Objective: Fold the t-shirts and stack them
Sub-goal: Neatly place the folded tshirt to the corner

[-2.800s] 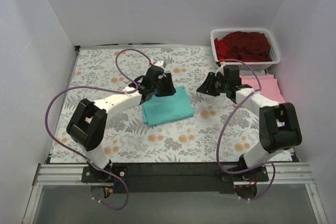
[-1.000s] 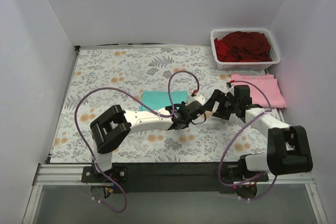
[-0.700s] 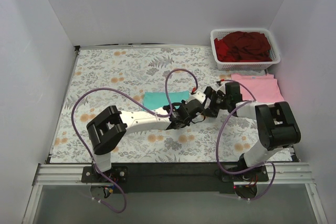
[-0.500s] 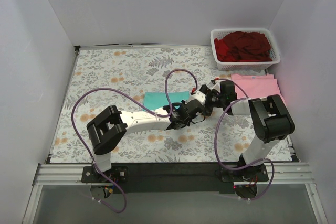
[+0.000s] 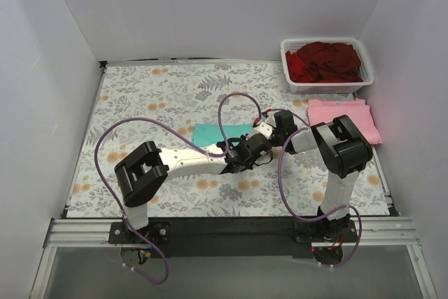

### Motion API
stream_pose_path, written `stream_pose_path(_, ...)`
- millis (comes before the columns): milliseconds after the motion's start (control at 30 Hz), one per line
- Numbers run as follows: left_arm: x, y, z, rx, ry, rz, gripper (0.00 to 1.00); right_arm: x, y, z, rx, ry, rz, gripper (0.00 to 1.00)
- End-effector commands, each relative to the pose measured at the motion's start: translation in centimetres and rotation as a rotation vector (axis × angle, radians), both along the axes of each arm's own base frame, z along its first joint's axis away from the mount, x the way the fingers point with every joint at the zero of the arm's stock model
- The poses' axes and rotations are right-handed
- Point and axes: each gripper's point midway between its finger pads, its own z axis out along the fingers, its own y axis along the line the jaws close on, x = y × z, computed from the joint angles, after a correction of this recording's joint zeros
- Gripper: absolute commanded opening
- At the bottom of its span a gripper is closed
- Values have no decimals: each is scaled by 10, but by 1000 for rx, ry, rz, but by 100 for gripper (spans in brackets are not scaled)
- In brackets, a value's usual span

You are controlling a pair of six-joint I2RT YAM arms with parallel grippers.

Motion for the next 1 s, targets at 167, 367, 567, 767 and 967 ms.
stream_pose_path(167,-1,-3,62,-166,-44,37,35,8,-14,-2,-162,-105,68,1)
stream_pose_path(367,20,26,106,-232,-103,66,54,15,-62,-5,-508,-147,115,1)
stream_pose_path(567,87,129,106,-222,-122,288,69,52,-132,15,-919,-268,83,1)
stream_pose_path(767,122,236,68,-185,-117,603,75,92,-196,53,-1262,-350,47,1)
stream_pose_path(967,130,280,64,-117,-183,748,80,114,-242,79,-1458,-372,46,1)
